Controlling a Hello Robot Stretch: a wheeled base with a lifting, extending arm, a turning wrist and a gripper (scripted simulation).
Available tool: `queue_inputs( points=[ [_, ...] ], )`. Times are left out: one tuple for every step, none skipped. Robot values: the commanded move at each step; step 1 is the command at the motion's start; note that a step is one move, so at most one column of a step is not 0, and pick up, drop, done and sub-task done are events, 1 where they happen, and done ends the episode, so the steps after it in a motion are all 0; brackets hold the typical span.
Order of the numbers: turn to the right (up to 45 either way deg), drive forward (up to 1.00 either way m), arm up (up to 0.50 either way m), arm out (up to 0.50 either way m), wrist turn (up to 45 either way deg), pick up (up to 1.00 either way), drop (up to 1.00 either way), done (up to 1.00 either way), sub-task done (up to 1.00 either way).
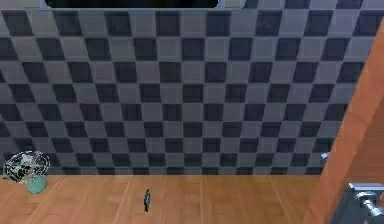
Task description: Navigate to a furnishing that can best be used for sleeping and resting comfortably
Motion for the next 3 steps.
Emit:
queue_inputs(
  points=[
    [9.0,0.0,0.0,0.0,0.0,0.0,0.0,0.0,0.0],
    [0.0,0.9,0.0,0.0,0.0,0.0,0.0,0.0,0.0],
    [45.0,0.0,0.0,0.0,0.0,0.0,0.0,0.0,0.0]
  ],
)
